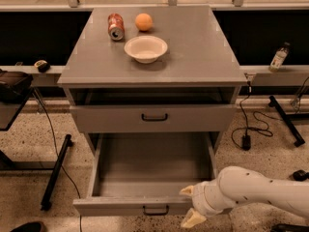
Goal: Open middle drawer
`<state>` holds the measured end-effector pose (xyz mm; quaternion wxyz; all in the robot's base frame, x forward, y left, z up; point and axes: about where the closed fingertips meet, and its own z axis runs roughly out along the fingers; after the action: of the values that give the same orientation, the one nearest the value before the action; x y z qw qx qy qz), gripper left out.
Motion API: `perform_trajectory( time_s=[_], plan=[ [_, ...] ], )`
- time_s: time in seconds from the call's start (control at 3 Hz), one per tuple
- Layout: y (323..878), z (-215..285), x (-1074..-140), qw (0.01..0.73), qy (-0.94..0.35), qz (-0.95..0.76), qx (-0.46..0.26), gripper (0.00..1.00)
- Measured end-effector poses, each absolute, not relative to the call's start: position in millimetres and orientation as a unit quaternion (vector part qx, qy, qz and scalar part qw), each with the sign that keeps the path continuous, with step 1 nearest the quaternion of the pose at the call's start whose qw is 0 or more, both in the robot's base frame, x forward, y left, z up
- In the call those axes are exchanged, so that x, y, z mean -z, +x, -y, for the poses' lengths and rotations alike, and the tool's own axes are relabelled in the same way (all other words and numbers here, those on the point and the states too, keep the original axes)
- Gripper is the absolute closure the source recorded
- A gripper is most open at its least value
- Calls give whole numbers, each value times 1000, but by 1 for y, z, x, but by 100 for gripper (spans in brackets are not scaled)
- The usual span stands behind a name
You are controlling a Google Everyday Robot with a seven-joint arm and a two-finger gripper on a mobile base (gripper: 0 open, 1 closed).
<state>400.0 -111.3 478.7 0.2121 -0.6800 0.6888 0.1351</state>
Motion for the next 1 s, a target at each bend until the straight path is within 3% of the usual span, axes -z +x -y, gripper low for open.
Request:
perform_trajectory(
  time_s=[0.67,1.0],
  plan=[
    [459,118,-509,242,-679,-685,-101,57],
    [503,115,-506,235,-683,-685,-95,80]
  ],
)
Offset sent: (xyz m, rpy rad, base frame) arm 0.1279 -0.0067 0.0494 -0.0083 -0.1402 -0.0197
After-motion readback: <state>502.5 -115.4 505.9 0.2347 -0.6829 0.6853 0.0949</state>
